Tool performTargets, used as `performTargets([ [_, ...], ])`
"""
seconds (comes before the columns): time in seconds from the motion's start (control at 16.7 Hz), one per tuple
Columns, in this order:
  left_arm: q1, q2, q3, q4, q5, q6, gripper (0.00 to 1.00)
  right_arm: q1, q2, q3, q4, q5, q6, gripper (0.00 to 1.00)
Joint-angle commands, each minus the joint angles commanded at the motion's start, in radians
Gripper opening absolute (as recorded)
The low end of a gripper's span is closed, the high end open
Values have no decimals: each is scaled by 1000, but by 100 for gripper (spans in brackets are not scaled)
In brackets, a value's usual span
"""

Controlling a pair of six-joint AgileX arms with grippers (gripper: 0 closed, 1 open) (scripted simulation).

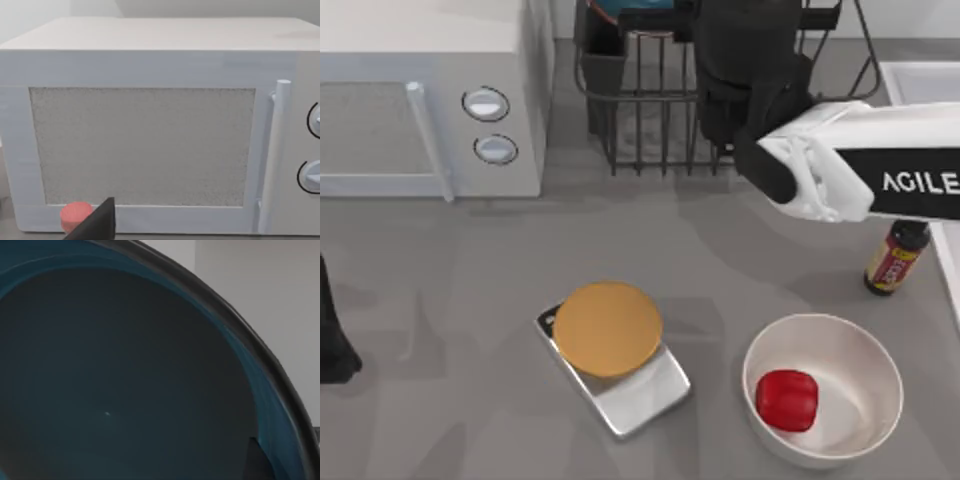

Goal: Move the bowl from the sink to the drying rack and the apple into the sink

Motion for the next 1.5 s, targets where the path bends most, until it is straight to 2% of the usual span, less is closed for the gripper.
performTargets([
  [0.24,0,0,0,0,0,0,100,-2,4,-5,6,-2,0,0],
  [1.02,0,0,0,0,0,0,100,-2,4,-5,6,-2,0,98],
  [1.5,0,0,0,0,0,0,100,-2,4,-5,6,-2,0,100],
])
